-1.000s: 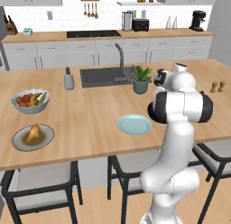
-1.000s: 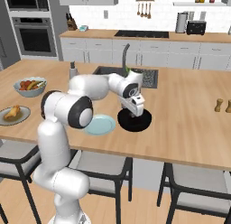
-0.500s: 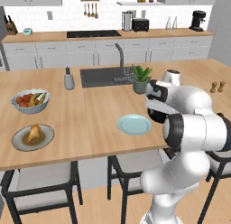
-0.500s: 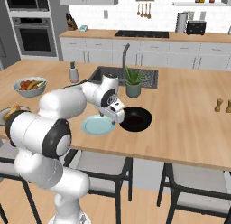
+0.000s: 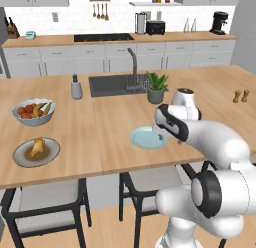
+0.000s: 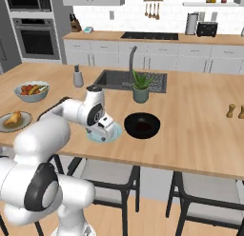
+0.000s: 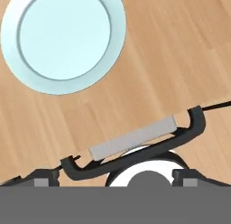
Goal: Pick the chicken drumstick and avocado from their plates and place them in the bowl. Then put the bowl in the fridge.
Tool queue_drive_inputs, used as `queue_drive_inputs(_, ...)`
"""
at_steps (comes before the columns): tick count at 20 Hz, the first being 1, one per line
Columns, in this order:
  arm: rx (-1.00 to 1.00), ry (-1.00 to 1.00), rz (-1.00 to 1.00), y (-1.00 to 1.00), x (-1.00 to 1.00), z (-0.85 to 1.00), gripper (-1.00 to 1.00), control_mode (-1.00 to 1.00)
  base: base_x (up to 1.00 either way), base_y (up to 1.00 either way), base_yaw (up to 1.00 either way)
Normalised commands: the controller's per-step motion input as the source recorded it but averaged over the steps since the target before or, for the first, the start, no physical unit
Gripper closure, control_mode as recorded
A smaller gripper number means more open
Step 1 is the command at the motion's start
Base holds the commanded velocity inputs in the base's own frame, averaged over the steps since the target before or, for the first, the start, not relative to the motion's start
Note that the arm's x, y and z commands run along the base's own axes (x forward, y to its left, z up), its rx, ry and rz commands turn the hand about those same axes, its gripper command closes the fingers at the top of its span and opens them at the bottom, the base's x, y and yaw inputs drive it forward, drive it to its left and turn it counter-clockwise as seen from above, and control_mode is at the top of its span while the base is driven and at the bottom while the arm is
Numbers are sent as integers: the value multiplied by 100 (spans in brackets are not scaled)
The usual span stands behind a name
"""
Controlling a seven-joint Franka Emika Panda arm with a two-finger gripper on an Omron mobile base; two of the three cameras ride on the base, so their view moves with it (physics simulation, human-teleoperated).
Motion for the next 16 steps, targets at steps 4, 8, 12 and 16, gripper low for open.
queue_drive_inputs(4,0,1,13,87,0,5,-100,-100,0,0,0)
queue_drive_inputs(8,0,1,11,100,15,1,-100,-100,0,0,0)
queue_drive_inputs(12,1,10,3,100,43,5,-100,-100,0,0,0)
queue_drive_inputs(16,0,5,2,100,33,2,-100,-100,0,0,0)
